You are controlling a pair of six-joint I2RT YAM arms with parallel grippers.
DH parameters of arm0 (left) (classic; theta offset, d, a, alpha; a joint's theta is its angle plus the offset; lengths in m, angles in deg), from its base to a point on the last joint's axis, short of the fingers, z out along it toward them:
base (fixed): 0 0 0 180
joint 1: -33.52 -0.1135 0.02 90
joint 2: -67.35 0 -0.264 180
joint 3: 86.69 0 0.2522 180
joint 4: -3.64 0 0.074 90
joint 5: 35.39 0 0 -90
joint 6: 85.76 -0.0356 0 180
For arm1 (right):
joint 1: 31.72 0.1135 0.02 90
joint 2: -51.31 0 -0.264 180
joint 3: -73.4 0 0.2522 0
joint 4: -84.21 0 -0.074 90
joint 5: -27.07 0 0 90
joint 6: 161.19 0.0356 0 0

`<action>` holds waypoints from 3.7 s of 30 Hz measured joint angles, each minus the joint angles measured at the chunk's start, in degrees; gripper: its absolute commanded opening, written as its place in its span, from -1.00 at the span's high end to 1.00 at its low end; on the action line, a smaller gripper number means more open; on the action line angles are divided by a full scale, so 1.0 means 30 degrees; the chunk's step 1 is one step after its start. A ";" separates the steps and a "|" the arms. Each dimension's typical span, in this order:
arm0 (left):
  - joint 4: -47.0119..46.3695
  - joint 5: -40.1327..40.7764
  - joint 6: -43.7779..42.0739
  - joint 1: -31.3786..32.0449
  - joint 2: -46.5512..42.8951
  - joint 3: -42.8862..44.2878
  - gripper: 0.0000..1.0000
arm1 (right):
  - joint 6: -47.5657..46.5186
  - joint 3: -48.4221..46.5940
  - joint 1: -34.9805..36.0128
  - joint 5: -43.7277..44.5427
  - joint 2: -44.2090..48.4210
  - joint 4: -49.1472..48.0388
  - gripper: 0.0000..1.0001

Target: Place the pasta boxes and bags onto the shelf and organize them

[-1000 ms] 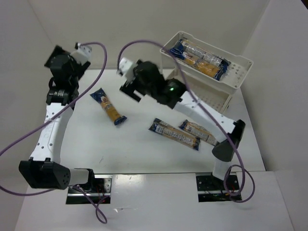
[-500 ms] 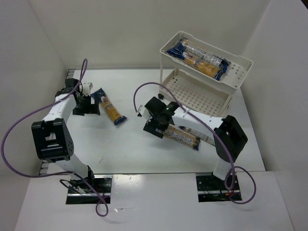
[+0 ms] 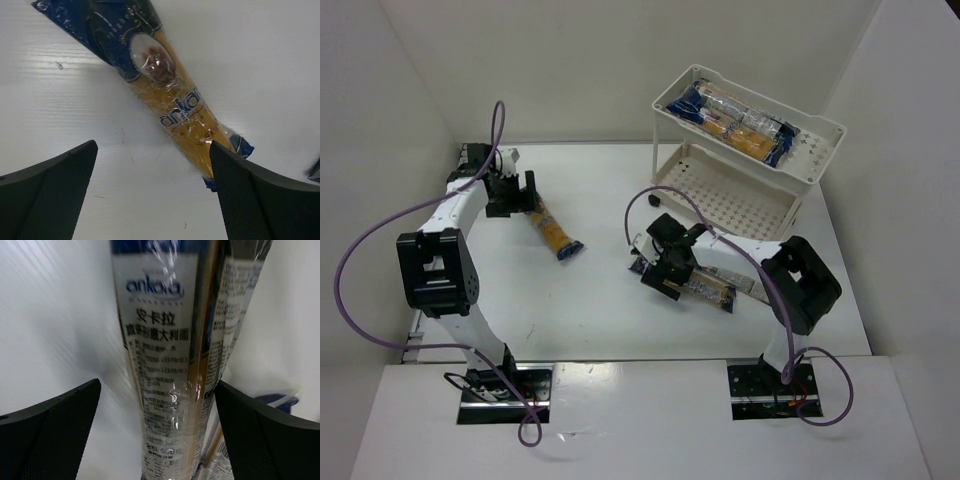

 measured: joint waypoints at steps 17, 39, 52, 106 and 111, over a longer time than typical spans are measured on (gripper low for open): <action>-0.0408 0.1494 -0.0219 0.1377 0.0117 0.0007 -1.00 | -0.1494 0.2885 -0.1479 -0.0874 0.1945 -0.2659 0.98; -0.0772 0.2455 -0.1173 0.1377 -0.1938 -0.0597 -1.00 | -0.0452 -1.2910 0.2565 0.2608 0.2484 0.4328 1.00; -0.0692 0.3781 -0.2171 0.1377 -0.2280 -0.1246 -1.00 | -0.8036 -2.6002 0.2259 1.1278 0.0860 0.0568 1.00; -0.0153 0.4874 0.4758 0.2098 0.3934 0.1931 -1.00 | -0.2718 -1.8906 -0.6003 1.1482 0.1982 -0.4634 -0.76; 0.0073 0.5319 0.5442 0.3439 0.5464 0.2149 -1.00 | -0.1537 -1.7690 -0.6003 1.2109 0.2011 -0.4954 -0.76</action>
